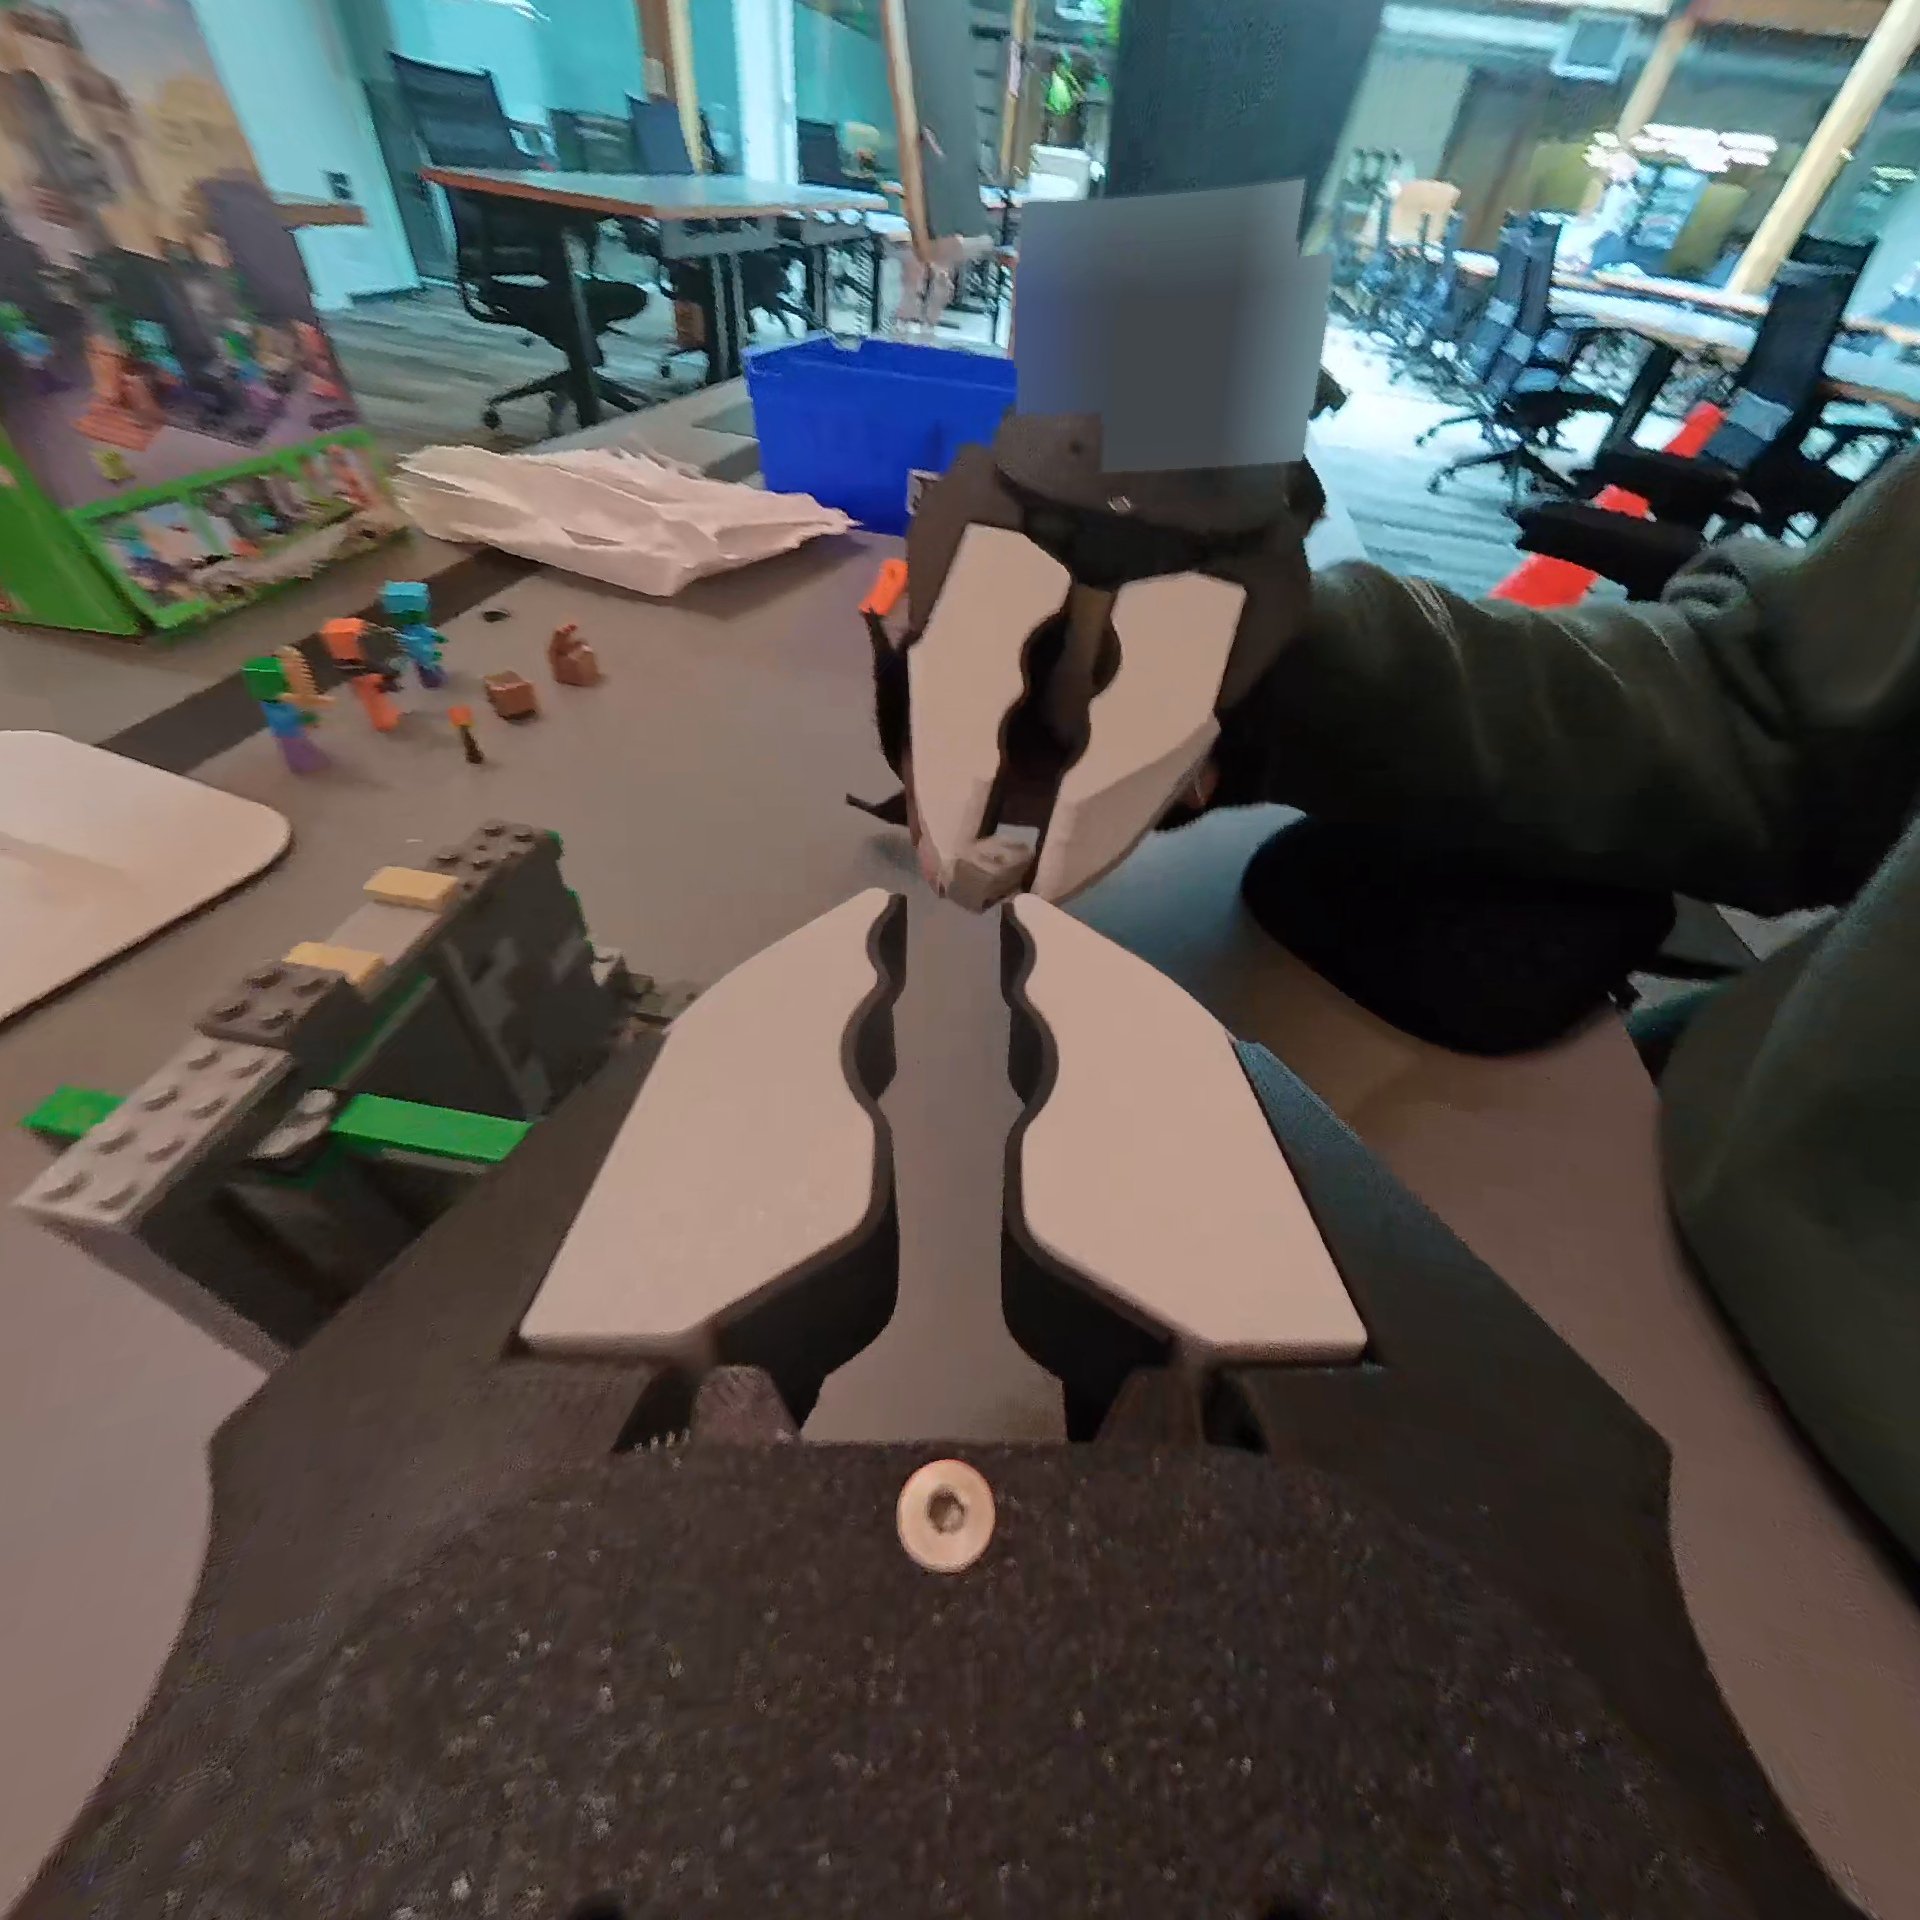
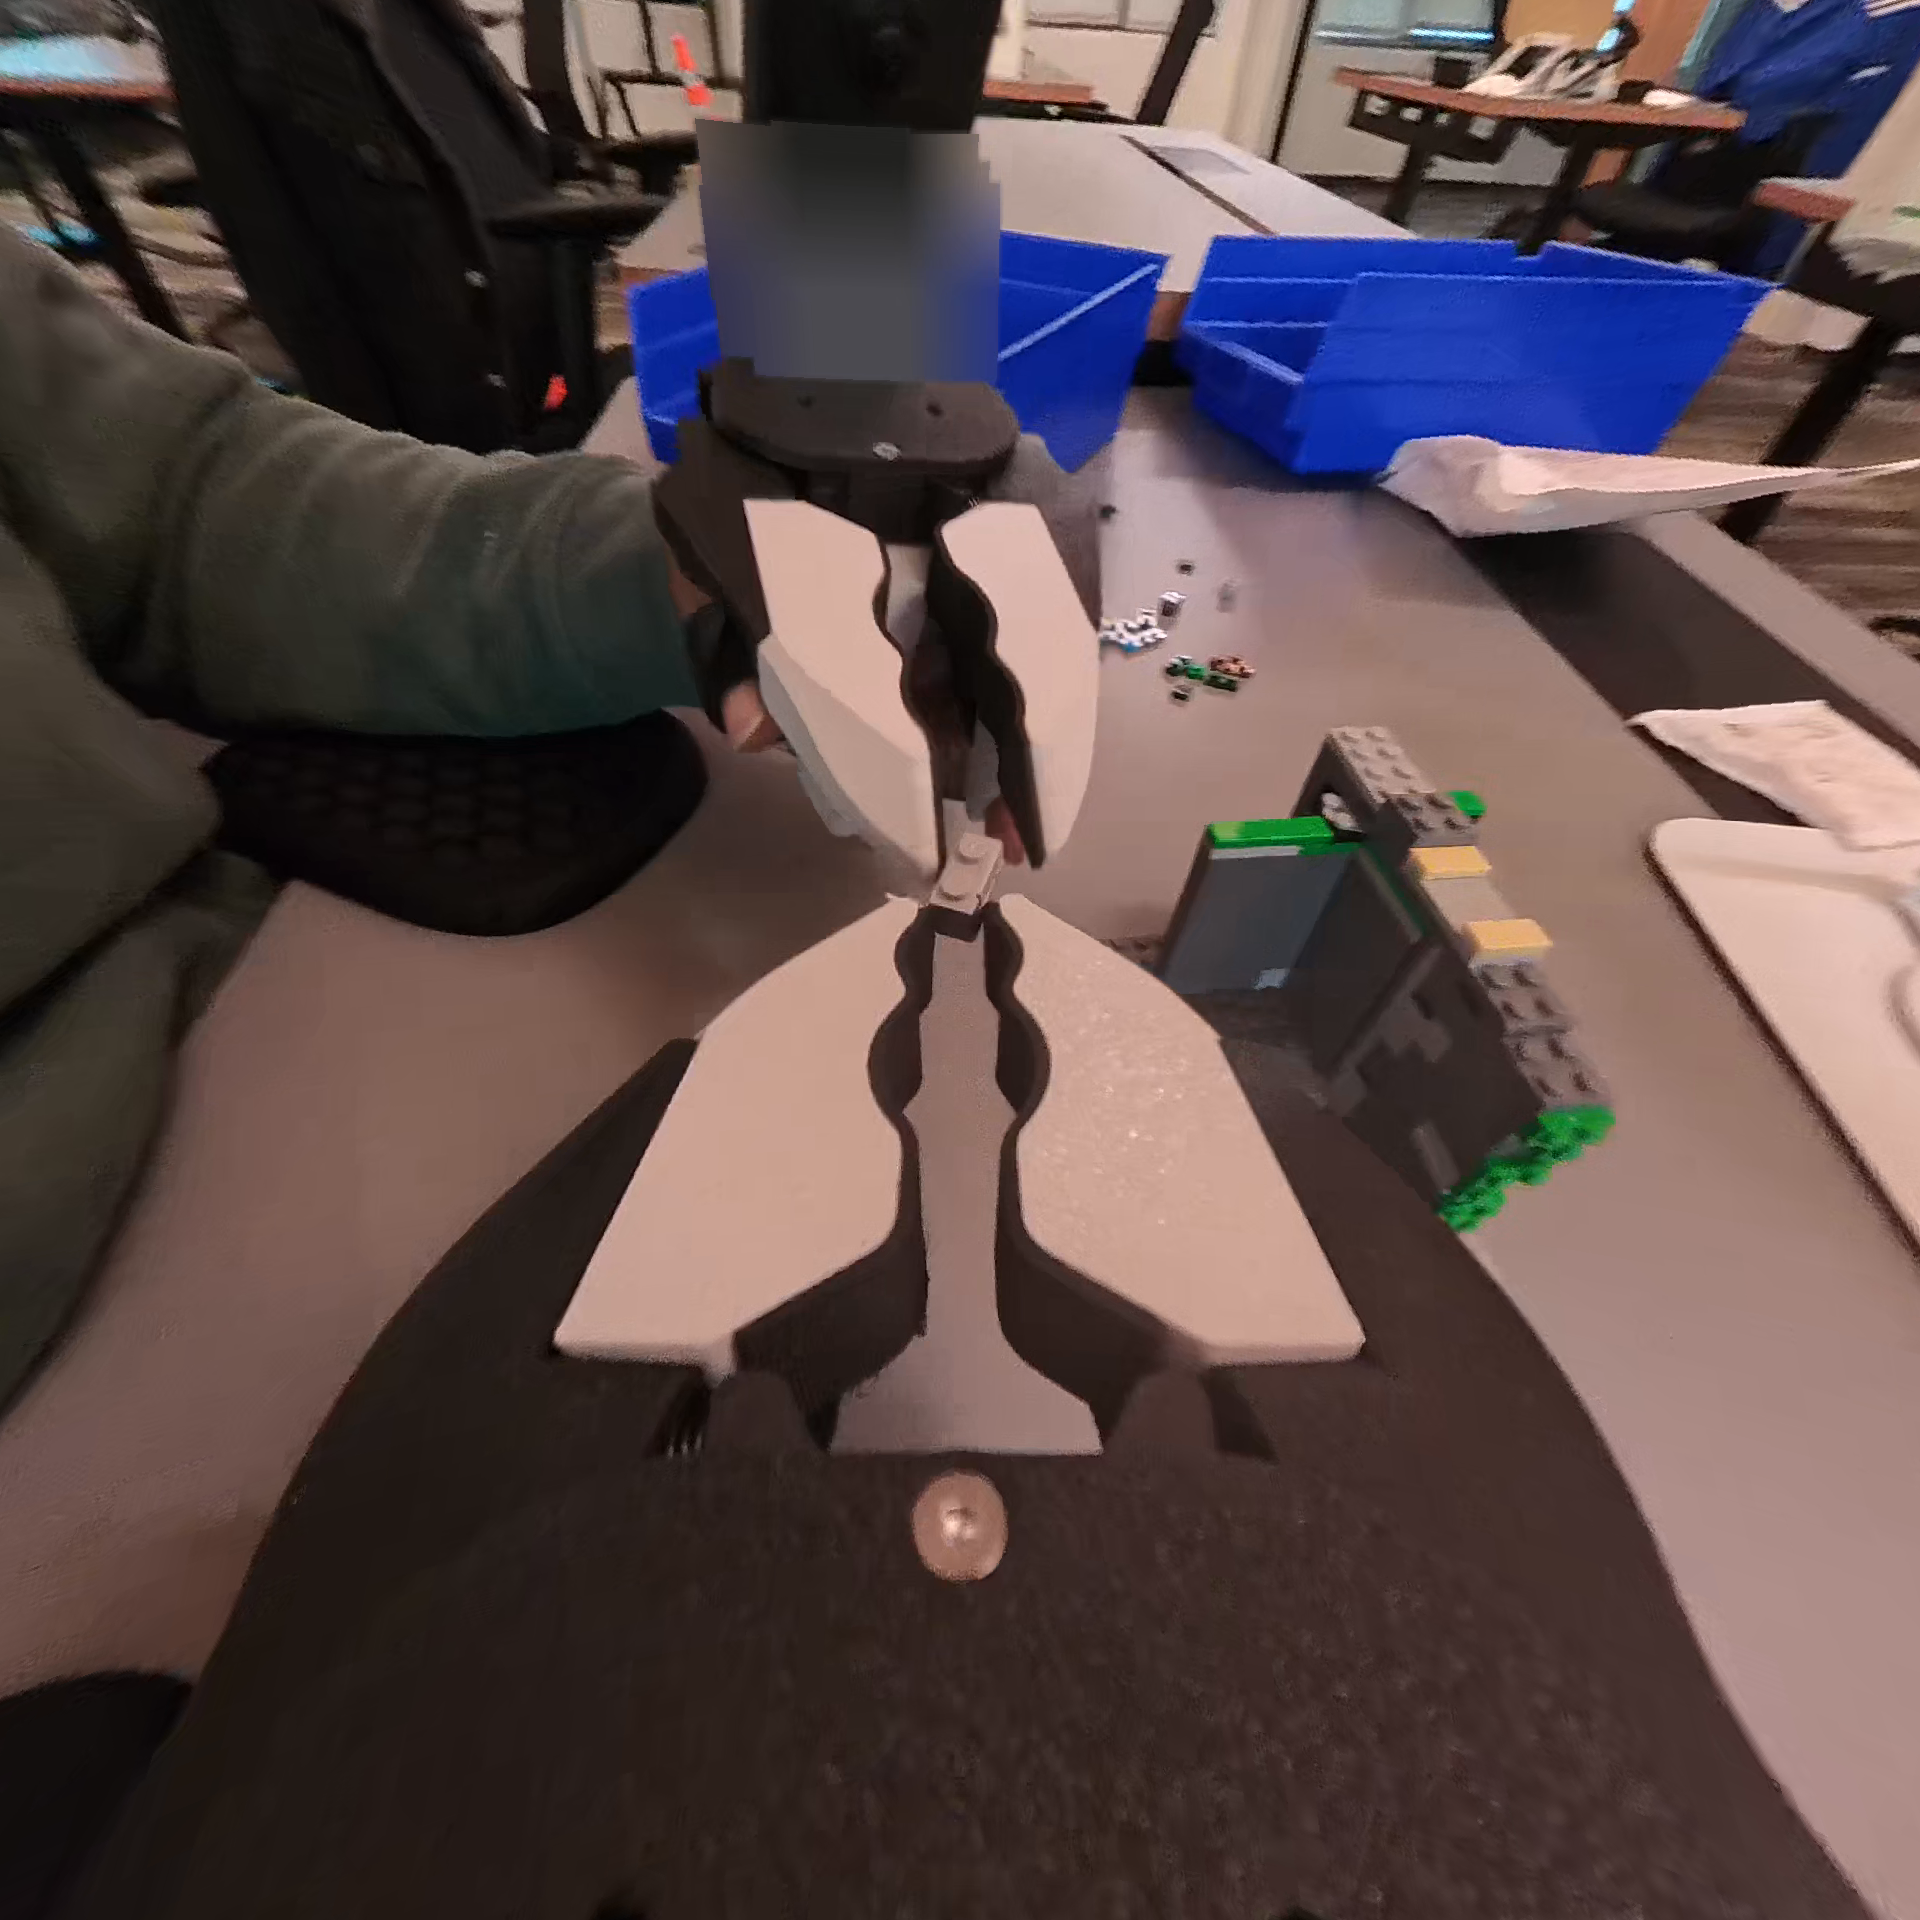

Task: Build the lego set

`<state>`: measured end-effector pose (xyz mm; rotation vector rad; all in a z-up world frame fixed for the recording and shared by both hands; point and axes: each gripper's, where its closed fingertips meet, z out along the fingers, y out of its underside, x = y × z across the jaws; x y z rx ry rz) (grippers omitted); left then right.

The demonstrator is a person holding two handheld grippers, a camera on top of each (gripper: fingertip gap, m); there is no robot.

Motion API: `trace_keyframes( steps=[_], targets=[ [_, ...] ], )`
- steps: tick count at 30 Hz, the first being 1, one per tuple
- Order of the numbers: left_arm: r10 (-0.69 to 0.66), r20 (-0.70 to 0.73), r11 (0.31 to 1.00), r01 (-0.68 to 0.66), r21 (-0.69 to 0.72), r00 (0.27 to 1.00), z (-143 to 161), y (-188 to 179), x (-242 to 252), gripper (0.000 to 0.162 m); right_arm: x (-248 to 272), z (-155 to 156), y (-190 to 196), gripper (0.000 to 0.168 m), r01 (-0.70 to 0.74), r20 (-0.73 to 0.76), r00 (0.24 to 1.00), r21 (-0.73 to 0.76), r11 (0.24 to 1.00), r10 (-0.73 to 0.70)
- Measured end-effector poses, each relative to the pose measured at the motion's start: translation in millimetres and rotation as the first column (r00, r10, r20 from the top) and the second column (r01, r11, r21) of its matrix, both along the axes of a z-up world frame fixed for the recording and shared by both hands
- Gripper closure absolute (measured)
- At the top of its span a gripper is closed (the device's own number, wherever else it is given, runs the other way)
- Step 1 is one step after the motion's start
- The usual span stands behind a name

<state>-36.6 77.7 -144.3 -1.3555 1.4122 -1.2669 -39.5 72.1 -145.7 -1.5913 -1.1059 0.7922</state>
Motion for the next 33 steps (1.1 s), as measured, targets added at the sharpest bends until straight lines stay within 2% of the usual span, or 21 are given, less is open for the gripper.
trace_keyframes(
  steps=[6,12,21,28,30,33],
  targets=[
    [-0.106,-0.021,0.994,0.106,-0.002,0.994,-6.2,-19.5,2.2,0.147,-4.6,-0.4,-18.1,0.159,-0.135,-0.075,0.989,-0.122,0.983,0.126],
    [-0.157,-0.013,0.988,0.157,-0.005,0.988,-4.8,-29.8,1.8,0.153,-5.5,0.4,-25.7,0.159,-0.202,-0.135,0.975,-0.197,0.959,0.178],
    [-0.166,0.005,0.986,0.166,-0.011,0.986,-1.3,-33.3,2.1,0.152,-4.0,-1.2,-28.7,0.16,-0.233,-0.163,0.967,-0.237,0.943,0.198],
    [-0.143,-0.001,0.99,0.143,-0.004,0.99,-1.7,-31.4,4.0,0.154,-2.6,-2.3,-26.2,0.16,-0.213,-0.146,0.972,-0.202,0.956,0.185],
    [-0.101,-0.008,0.992,0.101,0.069,0.995,-1.7,-27.7,5.6,0.154,-0.5,-1.5,-22.1,0.16,-0.178,-0.127,0.979,-0.172,0.969,0.157],
    [-0.006,0.025,0.954,-0.002,0.299,1.0,7.2,-22.8,7.6,0.154,3.6,6.6,-18.5,0.159,-0.14,-0.123,0.985,-0.129,0.982,0.124]
  ],
)
